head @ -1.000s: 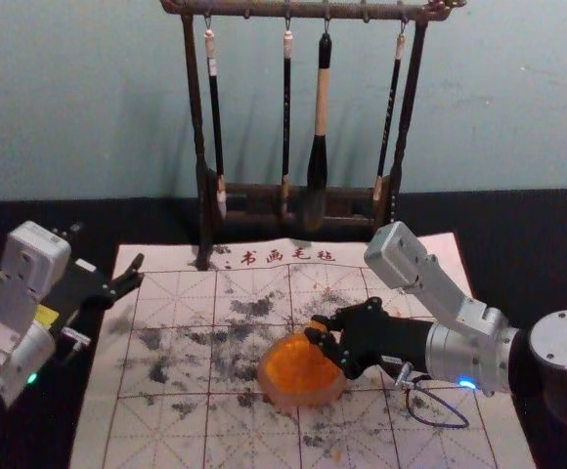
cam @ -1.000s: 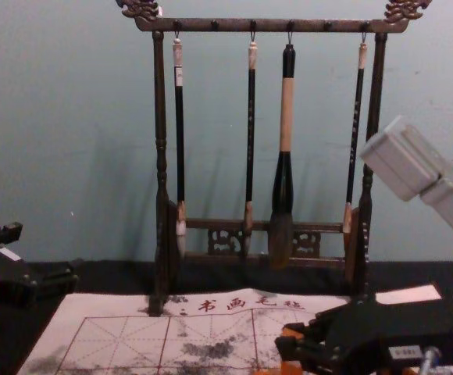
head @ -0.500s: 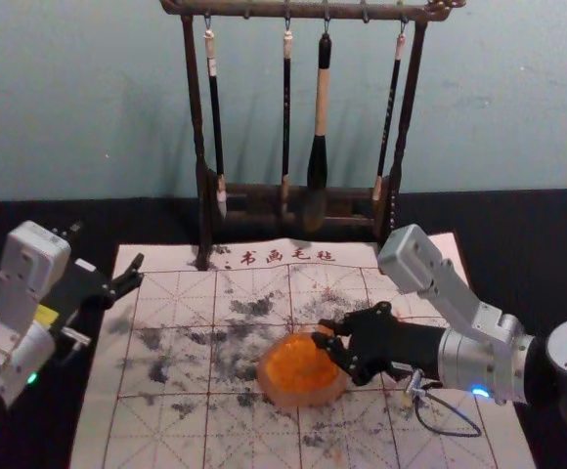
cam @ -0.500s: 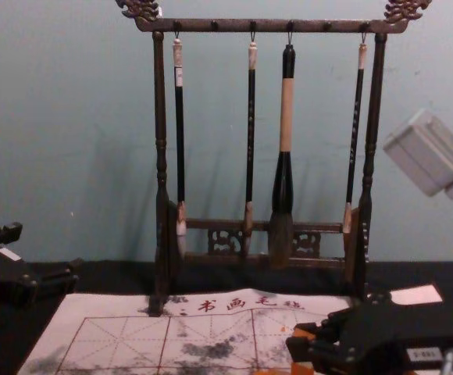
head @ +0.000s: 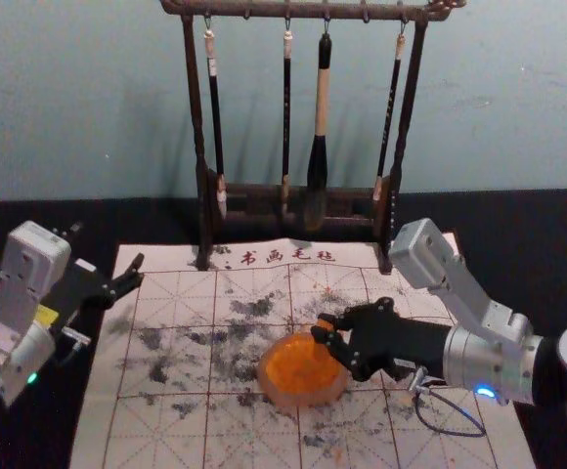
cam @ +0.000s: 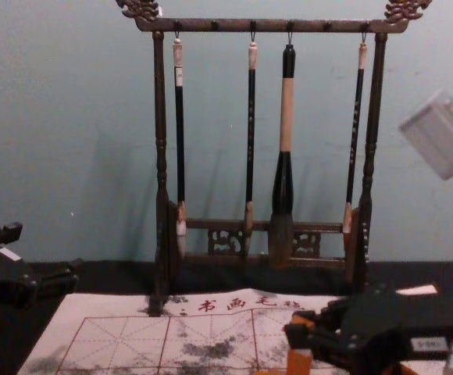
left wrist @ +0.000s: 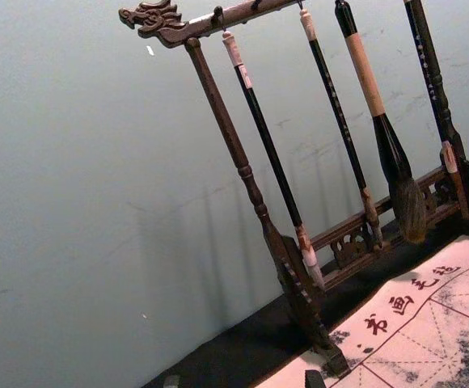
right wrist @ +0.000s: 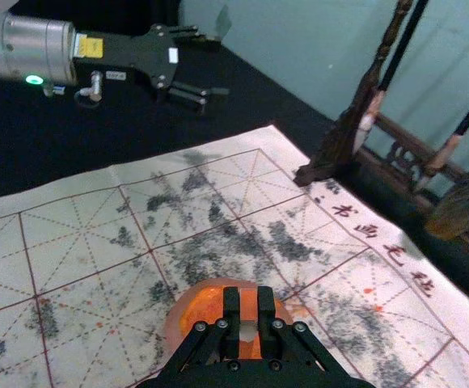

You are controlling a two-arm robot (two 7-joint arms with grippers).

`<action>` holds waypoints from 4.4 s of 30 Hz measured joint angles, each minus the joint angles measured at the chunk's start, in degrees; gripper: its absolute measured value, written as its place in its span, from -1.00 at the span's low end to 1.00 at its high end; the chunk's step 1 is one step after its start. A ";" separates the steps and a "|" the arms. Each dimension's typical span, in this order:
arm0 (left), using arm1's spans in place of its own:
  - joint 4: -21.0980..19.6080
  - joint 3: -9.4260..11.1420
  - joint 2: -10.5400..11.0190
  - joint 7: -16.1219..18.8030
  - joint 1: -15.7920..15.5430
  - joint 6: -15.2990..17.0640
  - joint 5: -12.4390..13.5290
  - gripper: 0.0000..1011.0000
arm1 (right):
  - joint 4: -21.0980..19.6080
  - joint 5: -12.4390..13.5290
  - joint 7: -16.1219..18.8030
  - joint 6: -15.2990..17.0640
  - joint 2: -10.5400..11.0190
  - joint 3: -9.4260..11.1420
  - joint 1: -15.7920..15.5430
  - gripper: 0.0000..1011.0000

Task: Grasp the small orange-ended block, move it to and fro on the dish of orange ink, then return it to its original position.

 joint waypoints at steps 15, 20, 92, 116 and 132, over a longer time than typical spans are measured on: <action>0.00 0.00 0.00 0.00 0.00 0.00 0.00 0.98 | -6.00 2.58 -4.25 -0.12 4.21 6.15 -4.81 -0.86; 0.00 0.00 0.00 0.00 0.00 0.00 0.00 0.98 | -8.30 3.32 -5.96 0.09 5.53 8.47 -7.39 -0.86; 0.00 0.00 0.00 0.00 0.00 0.00 0.00 0.98 | -2.31 1.35 -5.86 0.90 3.79 9.61 -9.65 -0.86; 0.00 0.00 0.00 0.00 0.00 0.00 0.00 0.98 | -2.38 1.37 -5.92 0.90 3.83 9.62 -9.65 0.06; 0.00 0.00 0.00 0.00 0.00 0.00 0.00 0.98 | -2.40 1.37 -5.93 0.90 3.83 9.62 -9.65 0.98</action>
